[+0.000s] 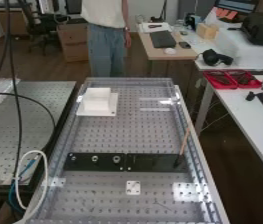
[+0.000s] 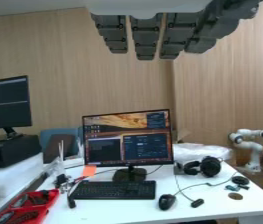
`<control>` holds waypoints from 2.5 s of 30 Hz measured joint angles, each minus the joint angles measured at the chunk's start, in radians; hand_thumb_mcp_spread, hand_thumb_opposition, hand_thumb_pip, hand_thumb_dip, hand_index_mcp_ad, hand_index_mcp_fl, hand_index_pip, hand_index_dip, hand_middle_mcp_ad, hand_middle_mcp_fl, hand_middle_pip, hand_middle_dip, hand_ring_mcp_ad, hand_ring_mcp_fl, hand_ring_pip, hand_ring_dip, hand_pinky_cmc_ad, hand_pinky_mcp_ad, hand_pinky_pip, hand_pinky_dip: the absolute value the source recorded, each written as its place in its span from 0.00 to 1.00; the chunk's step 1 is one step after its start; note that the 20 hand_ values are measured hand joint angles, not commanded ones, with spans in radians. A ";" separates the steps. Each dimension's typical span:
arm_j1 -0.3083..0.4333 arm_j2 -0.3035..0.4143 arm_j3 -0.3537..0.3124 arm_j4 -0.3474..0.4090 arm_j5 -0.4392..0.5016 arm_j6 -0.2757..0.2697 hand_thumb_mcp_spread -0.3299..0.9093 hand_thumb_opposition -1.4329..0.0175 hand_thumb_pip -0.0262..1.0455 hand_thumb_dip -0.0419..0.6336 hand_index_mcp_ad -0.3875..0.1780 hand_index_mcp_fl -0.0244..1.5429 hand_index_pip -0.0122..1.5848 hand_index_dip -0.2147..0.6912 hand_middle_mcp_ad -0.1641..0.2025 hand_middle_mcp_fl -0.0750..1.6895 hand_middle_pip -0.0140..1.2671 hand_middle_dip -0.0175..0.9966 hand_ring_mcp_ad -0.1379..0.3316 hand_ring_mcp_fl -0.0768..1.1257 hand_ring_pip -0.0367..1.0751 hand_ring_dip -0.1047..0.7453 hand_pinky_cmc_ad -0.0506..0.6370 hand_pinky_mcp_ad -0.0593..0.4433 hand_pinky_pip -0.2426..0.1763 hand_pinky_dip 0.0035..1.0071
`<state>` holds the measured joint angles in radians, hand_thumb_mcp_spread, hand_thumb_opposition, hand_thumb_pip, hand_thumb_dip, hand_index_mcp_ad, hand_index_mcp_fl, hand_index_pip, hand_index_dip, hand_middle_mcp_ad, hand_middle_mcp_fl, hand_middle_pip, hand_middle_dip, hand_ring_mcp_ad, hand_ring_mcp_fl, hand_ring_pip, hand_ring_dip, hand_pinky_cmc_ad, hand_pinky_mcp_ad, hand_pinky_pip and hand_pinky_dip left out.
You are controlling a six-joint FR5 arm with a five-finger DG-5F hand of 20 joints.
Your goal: Grab the bearing and place it in the white container
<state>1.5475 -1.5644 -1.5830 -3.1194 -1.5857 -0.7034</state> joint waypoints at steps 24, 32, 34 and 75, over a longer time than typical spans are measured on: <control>-0.001 -0.004 0.002 -0.001 0.001 0.001 0.44 0.58 0.14 0.09 0.84 0.03 0.06 0.32 0.72 0.05 0.12 0.07 0.75 0.08 0.12 0.10 0.50 0.54 0.36 0.12; -0.004 -0.004 -0.011 0.012 -0.002 0.013 0.44 0.57 0.15 0.09 0.86 0.03 0.06 0.32 0.72 0.05 0.13 0.07 0.75 0.08 0.12 0.10 0.53 0.55 0.37 0.12; -0.004 -0.004 -0.014 0.016 0.000 0.015 0.44 0.57 0.15 0.09 0.86 0.03 0.06 0.32 0.73 0.05 0.13 0.07 0.75 0.08 0.12 0.10 0.53 0.55 0.37 0.12; 0.022 -0.126 -0.404 0.379 0.284 0.087 0.53 0.54 0.24 0.10 0.73 0.03 0.06 0.32 0.78 0.06 0.13 0.11 0.77 0.09 0.12 0.10 0.53 0.55 0.32 0.13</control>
<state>1.5698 -1.6903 -1.9869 -2.7400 -1.3020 -0.6160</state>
